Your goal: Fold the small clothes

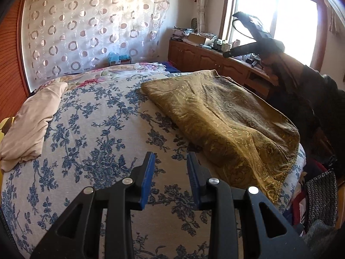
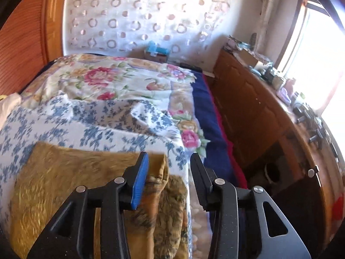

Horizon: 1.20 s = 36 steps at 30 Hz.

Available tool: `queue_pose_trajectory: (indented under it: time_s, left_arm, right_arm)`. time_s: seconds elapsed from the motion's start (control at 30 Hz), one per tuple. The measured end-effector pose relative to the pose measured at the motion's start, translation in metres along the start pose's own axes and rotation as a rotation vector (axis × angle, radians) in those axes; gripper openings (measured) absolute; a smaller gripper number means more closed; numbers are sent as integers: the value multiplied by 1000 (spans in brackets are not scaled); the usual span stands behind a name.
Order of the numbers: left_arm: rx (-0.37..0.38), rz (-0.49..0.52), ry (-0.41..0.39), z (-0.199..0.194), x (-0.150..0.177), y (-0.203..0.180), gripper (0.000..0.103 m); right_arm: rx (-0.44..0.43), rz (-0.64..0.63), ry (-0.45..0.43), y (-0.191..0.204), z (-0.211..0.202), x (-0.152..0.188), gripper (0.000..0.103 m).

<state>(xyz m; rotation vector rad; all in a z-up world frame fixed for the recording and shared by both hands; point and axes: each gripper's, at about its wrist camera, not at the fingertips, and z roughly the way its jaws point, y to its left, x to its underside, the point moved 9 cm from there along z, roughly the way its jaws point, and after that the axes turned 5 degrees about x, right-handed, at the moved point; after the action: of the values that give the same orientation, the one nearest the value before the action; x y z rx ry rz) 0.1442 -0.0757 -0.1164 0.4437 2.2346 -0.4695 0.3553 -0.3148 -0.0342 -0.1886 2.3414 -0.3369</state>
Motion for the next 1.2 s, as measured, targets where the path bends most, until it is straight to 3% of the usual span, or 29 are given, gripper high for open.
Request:
queue_pose_trajectory:
  time_s: [0.13, 0.27, 0.43, 0.57, 0.6, 0.63, 0.67, 0.8, 0.93, 1.0, 1.1, 1.2]
  left_arm:
    - [7, 1, -5, 0, -1, -4, 29]
    - [15, 4, -2, 1, 0, -9, 29]
    - [20, 12, 2, 6, -1, -16, 29]
    - [23, 22, 7, 7, -1, -23, 29]
    - [24, 25, 8, 7, -1, -25, 29]
    - [25, 27, 8, 8, -1, -26, 29]
    - [28, 28, 8, 8, -2, -28, 29]
    - [85, 6, 2, 6, -7, -37, 29]
    - [106, 35, -7, 6, -15, -52, 29]
    - [115, 38, -1, 9, -17, -57, 29]
    - [123, 41, 16, 14, -13, -62, 29]
    - [125, 47, 37, 20, -6, -67, 29]
  right_arm:
    - [-87, -19, -15, 10, -25, 26, 40]
    - [-163, -73, -16, 26, -50, 76, 40]
    - [-219, -22, 57, 23, -43, 128, 43]
    - [-266, 14, 75, 24, -40, 149, 42]
    - [-278, 19, 74, 26, -41, 152, 38]
    - [-293, 17, 73, 28, -43, 154, 16]
    - [-311, 1, 71, 31, -45, 158, 6]
    - [-361, -12, 0, 33, -67, 157, 2]
    - [-307, 18, -53, 13, -81, 150, 1]
    - [-276, 40, -49, 2, -78, 149, 1]
    - [-296, 105, -26, -6, -73, 153, 2]
    - [-295, 112, -25, -4, -77, 160, 10]
